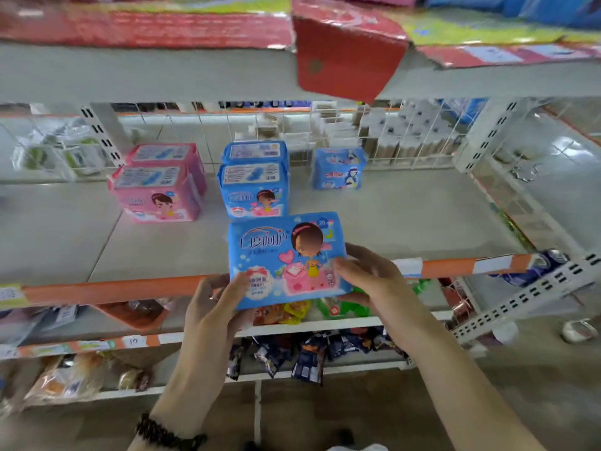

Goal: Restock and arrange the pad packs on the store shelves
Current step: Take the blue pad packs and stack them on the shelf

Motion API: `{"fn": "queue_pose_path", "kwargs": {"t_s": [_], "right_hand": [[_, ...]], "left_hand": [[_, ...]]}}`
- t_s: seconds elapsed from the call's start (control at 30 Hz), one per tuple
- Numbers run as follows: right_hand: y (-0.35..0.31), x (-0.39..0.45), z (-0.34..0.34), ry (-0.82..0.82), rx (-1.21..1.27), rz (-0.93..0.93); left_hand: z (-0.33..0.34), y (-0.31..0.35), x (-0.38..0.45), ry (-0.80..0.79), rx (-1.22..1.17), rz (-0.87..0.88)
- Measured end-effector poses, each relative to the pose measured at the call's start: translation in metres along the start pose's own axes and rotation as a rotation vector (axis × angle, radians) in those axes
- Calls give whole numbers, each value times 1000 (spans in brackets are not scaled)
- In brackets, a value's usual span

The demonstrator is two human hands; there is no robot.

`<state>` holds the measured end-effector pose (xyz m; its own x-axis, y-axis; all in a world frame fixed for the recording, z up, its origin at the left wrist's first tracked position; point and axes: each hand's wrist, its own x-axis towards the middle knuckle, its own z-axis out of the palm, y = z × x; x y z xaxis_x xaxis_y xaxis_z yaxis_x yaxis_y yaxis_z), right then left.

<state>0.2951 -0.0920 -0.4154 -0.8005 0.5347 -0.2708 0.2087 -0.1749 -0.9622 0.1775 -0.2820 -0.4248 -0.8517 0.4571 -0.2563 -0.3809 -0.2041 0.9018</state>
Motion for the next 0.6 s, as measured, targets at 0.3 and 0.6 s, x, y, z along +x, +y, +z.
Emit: {"fn": "queue_pose_path", "kwargs": {"t_s": [0.3, 0.6], "right_hand": [[2, 16, -42, -64, -58, 1], [10, 33, -37, -187, -78, -49]], "left_hand": [[32, -18, -13, 58, 83, 41], [23, -29, -27, 71, 275, 146]]}}
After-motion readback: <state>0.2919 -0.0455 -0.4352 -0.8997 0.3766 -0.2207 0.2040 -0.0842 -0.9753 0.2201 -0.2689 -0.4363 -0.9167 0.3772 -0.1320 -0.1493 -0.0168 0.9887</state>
